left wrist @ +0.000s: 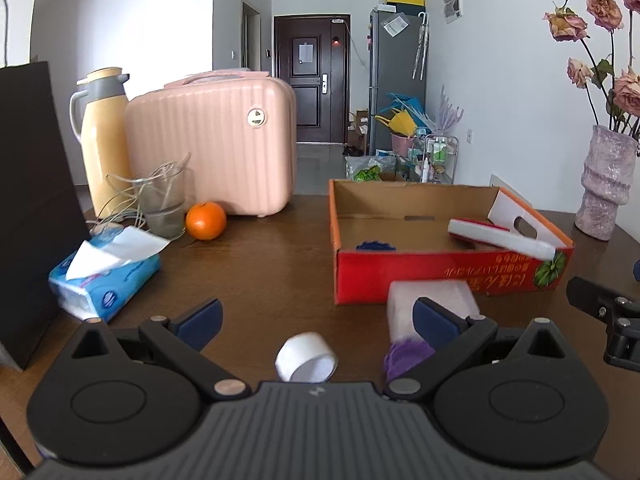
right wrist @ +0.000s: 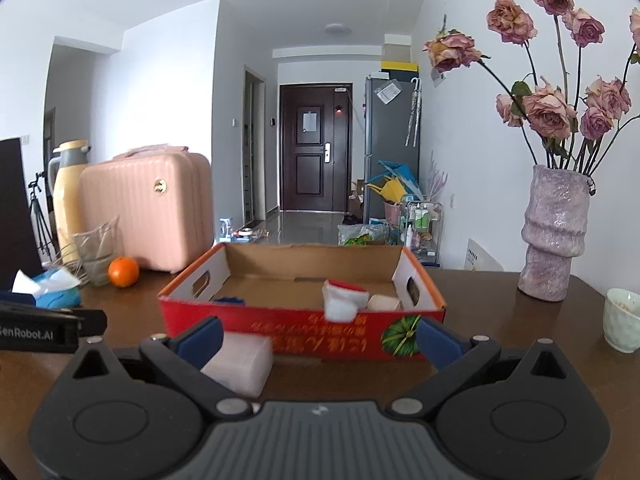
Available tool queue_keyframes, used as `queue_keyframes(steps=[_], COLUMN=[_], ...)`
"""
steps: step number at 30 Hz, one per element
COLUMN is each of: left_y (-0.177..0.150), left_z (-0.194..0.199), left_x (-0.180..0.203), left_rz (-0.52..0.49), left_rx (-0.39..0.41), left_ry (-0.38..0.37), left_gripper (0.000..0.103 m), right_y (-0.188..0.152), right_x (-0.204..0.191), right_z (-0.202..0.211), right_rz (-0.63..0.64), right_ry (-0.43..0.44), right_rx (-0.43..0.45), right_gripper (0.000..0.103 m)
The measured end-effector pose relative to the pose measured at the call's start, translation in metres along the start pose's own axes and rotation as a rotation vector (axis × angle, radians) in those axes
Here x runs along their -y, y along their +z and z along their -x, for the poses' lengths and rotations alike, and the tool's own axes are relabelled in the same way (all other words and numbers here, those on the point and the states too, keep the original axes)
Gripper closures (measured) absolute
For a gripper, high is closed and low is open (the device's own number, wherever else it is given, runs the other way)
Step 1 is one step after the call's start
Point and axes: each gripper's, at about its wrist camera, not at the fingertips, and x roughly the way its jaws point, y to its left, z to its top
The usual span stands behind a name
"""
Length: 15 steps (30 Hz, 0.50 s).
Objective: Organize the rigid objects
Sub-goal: 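Withdraw both tools from the box toward the remaining items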
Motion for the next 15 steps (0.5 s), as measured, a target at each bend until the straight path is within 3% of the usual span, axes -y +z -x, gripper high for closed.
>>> queue_keyframes(steps=[15], left_y=[-0.052], left_z=[0.033], left_x=[-0.036], left_rz=[-0.020], left_rx=[-0.039], left_ry=[-0.016], left_gripper=[0.000], right_y=[-0.045], right_x=[-0.030], right_z=[0.033], right_rz=[0.019], right_ry=[0.006], right_rx=[-0.065], right_gripper=[0.000])
